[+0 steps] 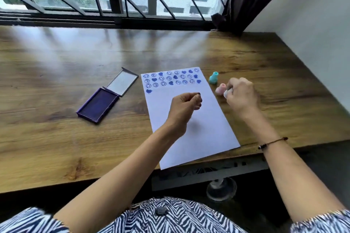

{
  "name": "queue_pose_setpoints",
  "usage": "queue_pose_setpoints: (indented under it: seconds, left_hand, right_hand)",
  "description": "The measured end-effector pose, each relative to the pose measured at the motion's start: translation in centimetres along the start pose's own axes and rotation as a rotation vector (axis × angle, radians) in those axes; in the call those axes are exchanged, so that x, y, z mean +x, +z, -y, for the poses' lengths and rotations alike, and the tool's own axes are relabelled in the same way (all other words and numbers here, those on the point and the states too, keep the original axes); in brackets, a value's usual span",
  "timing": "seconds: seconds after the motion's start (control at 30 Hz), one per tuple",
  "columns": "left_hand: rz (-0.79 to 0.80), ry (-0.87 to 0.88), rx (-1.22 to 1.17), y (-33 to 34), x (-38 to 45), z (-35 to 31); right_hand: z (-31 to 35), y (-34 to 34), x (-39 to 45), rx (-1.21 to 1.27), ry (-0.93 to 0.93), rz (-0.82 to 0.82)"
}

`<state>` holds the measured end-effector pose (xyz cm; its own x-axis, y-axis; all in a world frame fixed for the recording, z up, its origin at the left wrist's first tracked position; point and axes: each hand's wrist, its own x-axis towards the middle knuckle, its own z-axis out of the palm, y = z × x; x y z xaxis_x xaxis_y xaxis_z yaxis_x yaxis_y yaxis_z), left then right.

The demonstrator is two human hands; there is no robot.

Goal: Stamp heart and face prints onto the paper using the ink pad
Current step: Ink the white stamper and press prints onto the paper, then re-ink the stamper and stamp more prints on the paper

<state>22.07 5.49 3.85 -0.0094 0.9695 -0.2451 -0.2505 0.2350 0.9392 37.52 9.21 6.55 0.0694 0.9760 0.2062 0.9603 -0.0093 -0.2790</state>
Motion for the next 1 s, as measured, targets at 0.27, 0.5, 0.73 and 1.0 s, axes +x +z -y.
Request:
queue_pose_setpoints:
  seconds: [0.27, 0.5, 0.73, 1.0]
  left_hand:
    - [0.083, -0.007, -0.044, 0.9, 0.5, 0.0]
    - [0.08, -0.013, -0.061, 0.1, 0.8, 0.1]
    - [0.045, 0.006, -0.079, -1.7, 1.0, 0.0]
    - [-0.042, 0.056, -0.124, -5.4, 0.5, -1.4]
  right_hand:
    - [-2.2, 1.2, 0.5, -0.253, 0.034, 0.146]
    - [-2.1, -0.4, 2.3, -0.14, 0.088, 0.186]
    - [0.9, 0.7, 3.5, -0.239, -0.066, 0.249]
    - [7.8, 0.6, 0.9, 0.749, -0.087, 0.332]
